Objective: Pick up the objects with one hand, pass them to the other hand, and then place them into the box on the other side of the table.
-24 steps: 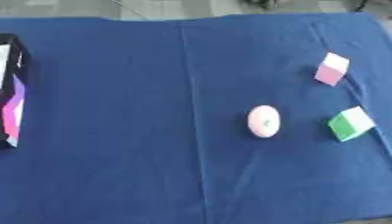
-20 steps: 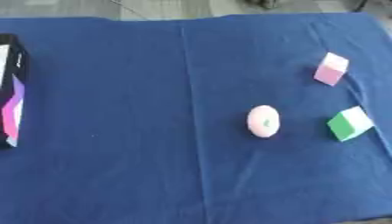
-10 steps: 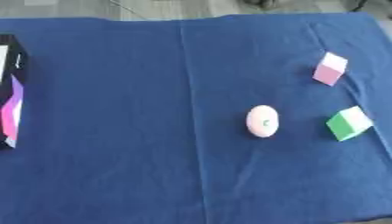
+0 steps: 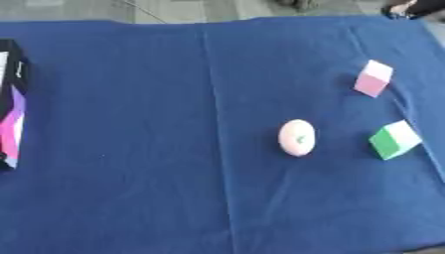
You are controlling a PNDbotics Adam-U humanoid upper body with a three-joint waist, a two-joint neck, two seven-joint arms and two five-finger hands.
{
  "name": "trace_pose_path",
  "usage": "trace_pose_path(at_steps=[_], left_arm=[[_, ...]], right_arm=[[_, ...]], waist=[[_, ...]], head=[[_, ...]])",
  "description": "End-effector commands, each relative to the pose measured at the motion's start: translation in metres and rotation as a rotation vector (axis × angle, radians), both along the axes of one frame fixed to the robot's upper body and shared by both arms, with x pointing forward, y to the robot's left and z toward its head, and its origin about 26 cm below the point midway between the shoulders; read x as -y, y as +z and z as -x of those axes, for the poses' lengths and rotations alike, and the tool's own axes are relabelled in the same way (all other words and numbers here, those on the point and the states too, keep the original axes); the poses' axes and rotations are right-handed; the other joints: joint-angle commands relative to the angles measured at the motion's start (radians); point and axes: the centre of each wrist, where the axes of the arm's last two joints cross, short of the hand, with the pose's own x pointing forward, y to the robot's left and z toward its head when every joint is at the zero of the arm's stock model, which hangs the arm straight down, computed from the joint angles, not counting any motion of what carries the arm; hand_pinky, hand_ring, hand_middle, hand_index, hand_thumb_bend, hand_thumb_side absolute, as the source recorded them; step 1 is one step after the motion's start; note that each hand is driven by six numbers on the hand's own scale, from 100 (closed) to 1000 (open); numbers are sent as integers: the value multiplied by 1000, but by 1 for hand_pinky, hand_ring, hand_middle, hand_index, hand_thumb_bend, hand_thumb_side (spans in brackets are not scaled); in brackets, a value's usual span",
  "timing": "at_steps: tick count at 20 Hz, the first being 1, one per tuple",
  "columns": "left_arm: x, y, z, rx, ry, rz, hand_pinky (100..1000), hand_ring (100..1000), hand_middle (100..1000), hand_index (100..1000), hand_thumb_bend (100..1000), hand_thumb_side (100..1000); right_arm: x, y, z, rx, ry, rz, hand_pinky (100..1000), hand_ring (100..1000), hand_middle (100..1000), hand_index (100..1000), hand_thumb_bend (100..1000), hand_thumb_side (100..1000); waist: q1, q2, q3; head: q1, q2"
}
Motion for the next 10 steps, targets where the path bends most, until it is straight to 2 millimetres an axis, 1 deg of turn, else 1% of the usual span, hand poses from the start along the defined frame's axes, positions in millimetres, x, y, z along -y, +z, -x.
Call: trace_pose_path(at_steps=[1, 3, 4, 7, 10], left_arm=[[-5, 11, 2, 29, 5, -28, 710, 835, 759, 872, 193, 916], [-5, 11, 2, 29, 4, -27, 710, 835, 758, 872, 193, 916], [-5, 11, 2, 28, 3, -27, 710, 835, 758, 872, 193, 917], [-5, 11, 2, 26, 3, -26, 710, 835, 758, 872, 193, 917], [-5, 10, 2, 23, 1, -25, 709, 834, 757, 872, 193, 919]], right_arm=[[7, 17, 8, -90, -10, 80, 941, 962, 911, 923, 509, 129], [9, 12, 5, -135, -6, 107, 946, 967, 911, 917, 537, 100], [9, 9, 3, -151, -5, 120, 947, 968, 911, 916, 546, 100], [11, 3, -1, -179, -12, 153, 948, 969, 911, 911, 530, 100], [12, 0, -5, -191, -29, 164, 947, 967, 909, 914, 532, 100]], waist=[[0, -27, -2], [0, -27, -2], [0, -27, -2], [-1, -26, -1], [-1, -25, -1]], head=[[-1, -1], [-1, -1], [-1, -2], [-2, -2], [-2, -4]])
